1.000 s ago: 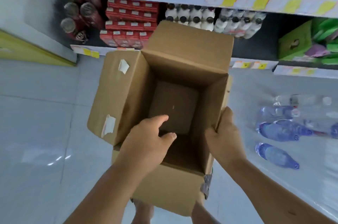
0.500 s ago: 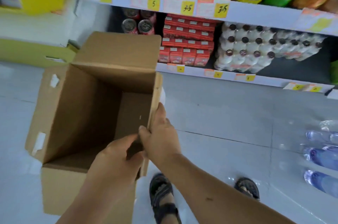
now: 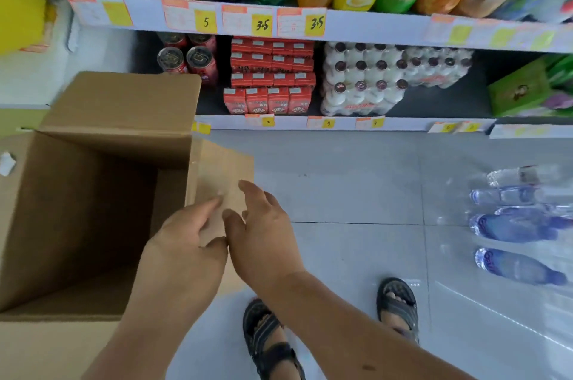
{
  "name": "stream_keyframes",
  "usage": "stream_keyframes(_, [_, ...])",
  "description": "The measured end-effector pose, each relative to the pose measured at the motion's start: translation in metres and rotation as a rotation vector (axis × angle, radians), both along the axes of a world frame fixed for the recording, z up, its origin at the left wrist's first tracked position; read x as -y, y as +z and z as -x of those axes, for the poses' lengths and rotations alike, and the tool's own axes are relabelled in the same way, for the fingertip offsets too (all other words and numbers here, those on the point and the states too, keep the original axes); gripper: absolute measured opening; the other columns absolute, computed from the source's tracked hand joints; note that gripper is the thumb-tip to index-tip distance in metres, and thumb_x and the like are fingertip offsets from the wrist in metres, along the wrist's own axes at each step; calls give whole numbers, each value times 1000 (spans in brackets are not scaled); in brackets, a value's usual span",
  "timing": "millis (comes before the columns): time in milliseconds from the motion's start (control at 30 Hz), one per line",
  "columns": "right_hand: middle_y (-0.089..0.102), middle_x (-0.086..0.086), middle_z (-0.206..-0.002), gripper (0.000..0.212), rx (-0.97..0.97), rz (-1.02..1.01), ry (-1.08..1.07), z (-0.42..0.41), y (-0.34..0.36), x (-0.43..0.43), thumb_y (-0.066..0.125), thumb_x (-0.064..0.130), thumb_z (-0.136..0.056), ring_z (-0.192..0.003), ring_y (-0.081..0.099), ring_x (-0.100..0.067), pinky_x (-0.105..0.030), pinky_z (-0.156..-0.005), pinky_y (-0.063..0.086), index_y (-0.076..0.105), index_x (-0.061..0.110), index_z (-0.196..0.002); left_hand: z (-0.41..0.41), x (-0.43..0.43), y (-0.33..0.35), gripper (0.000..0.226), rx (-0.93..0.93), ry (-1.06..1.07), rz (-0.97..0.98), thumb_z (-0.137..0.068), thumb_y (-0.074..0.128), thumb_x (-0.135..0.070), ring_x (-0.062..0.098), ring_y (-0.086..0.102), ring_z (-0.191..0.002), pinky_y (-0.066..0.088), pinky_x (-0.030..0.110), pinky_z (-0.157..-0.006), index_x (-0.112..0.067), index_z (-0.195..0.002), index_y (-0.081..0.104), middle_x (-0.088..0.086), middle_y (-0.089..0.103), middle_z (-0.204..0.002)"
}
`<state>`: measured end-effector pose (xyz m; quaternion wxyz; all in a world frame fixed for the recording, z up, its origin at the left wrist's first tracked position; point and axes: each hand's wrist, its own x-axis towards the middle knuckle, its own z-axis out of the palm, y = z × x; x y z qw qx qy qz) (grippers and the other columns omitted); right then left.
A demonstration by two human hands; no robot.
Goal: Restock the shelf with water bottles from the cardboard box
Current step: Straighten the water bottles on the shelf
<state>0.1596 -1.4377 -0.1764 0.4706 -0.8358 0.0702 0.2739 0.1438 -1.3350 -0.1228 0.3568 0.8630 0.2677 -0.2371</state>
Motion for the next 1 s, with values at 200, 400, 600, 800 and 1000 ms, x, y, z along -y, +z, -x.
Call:
stream_keyframes(200, [56, -6, -132, 38, 141, 40, -179, -6, 31, 83, 51, 17, -99, -108, 60, -22, -36, -94, 49, 54, 16, -138, -24, 77, 13, 50, 108, -109, 72, -92, 62, -14, 8, 54, -123, 44, 35, -103, -40, -134, 53, -12, 56, -136])
stream_keyframes(400, [58, -4, -132, 35, 182, 88, -354, 12, 58, 181, 51, 17, -100, -110, 61, -19, -34, -95, 50, 59, 16, -134, -30, 176, 28, 44, 174, -275, 75, -93, 61, -19, 9, 57, -119, 43, 31, -98, -37, -133, 55, -10, 59, -134])
stream_keyframes(600, [59, 4, -130, 33, 151, 126, -527, 50, 69, 292, 51, 17, -99, -106, 61, -10, -25, -91, 50, 62, 21, -129, -19, 294, 30, 42, 182, -456, 118, -95, 57, -27, 10, 54, -122, 39, 25, -93, -36, -137, 52, -10, 57, -136])
stream_keyframes(800, [63, 12, -121, 31, 107, 92, -733, 89, 67, 399, 58, 15, -93, -100, 62, 0, -11, -82, 47, 66, 25, -122, -1, 417, 26, 43, 170, -578, 156, -95, 56, -33, 11, 57, -118, 39, 21, -90, -34, -137, 52, -8, 57, -136])
stream_keyframes(1000, [63, 14, -113, 31, 85, 204, -870, 121, 48, 494, 69, 21, -88, -97, 62, -1, -4, -79, 42, 67, 26, -119, 14, 511, 7, 44, 132, -721, 181, -94, 58, -34, 13, 58, -119, 41, 23, -91, -30, -138, 53, -6, 57, -138])
